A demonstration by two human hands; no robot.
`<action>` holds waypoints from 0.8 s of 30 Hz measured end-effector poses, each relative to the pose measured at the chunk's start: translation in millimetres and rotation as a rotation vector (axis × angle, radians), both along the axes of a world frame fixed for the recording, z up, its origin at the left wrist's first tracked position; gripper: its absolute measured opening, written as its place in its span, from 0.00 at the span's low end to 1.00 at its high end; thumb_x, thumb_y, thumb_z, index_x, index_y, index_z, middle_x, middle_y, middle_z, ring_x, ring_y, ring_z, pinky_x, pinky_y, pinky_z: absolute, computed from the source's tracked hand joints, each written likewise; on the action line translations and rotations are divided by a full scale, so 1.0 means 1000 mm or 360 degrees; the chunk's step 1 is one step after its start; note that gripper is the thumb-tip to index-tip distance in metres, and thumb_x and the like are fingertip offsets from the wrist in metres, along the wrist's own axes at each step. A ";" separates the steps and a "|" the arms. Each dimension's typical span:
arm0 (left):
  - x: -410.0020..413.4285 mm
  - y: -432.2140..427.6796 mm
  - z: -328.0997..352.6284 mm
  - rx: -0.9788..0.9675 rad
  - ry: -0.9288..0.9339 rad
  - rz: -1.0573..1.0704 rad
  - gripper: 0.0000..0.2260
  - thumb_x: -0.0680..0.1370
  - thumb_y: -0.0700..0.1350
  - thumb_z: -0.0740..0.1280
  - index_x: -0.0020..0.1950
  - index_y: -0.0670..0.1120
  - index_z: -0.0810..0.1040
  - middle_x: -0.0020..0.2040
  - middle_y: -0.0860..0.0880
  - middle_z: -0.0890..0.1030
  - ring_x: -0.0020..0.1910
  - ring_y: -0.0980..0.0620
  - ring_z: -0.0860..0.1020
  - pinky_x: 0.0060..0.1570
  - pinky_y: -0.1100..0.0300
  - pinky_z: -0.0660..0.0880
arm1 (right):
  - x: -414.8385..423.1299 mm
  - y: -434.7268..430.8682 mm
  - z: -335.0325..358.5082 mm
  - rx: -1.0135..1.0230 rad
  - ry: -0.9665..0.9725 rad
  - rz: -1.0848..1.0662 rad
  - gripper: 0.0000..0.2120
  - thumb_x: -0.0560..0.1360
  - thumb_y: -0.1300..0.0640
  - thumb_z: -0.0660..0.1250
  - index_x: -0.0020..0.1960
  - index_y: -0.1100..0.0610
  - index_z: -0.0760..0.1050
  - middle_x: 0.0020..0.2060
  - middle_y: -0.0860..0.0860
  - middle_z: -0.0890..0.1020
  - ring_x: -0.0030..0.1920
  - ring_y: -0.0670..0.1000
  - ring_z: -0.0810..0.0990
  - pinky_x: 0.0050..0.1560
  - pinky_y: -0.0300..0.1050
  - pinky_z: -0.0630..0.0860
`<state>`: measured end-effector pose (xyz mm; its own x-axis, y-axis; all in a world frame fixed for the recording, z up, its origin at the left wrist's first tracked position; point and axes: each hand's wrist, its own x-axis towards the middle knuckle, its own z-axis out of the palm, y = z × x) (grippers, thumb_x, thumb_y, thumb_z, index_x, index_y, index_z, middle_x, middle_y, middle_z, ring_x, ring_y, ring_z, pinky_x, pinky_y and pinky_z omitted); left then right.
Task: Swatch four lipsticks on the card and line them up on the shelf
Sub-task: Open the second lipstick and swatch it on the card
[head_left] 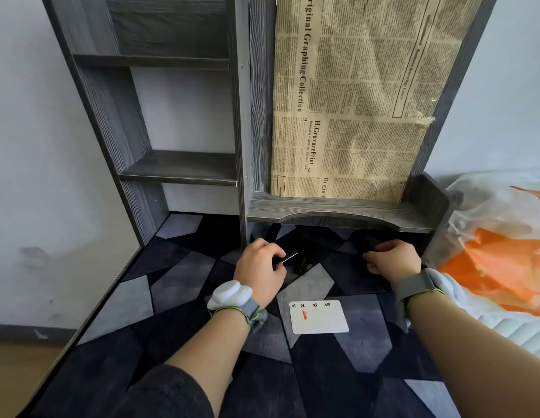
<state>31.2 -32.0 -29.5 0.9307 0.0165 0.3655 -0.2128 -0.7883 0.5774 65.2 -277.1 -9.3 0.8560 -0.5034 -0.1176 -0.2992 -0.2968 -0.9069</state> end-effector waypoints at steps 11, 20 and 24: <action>-0.006 0.004 0.005 -0.0004 0.0003 -0.0003 0.09 0.73 0.41 0.67 0.51 0.49 0.81 0.50 0.52 0.77 0.51 0.52 0.77 0.48 0.58 0.74 | -0.006 0.000 0.008 -0.0108 0.0040 0.0061 0.11 0.65 0.63 0.76 0.39 0.55 0.73 0.29 0.55 0.81 0.36 0.59 0.85 0.51 0.57 0.81; -0.023 0.013 0.015 0.0010 0.0038 0.0019 0.09 0.73 0.40 0.66 0.50 0.49 0.81 0.49 0.52 0.77 0.49 0.52 0.77 0.48 0.58 0.75 | -0.015 0.005 0.020 -0.0324 0.0002 0.0157 0.09 0.64 0.60 0.73 0.40 0.51 0.76 0.35 0.56 0.85 0.41 0.59 0.84 0.51 0.56 0.81; -0.033 0.018 0.013 -0.0021 0.0086 0.0023 0.08 0.73 0.40 0.66 0.48 0.50 0.82 0.46 0.52 0.79 0.45 0.51 0.79 0.46 0.59 0.76 | -0.022 0.025 0.029 -0.0415 -0.0049 0.0308 0.10 0.65 0.61 0.71 0.45 0.54 0.78 0.36 0.54 0.84 0.40 0.59 0.84 0.50 0.55 0.82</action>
<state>-1.4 -14.3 -16.3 0.9487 0.0345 0.3143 -0.1697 -0.7832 0.5982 42.8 -252.3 19.6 0.9400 -0.3406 0.0214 -0.1880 -0.5692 -0.8004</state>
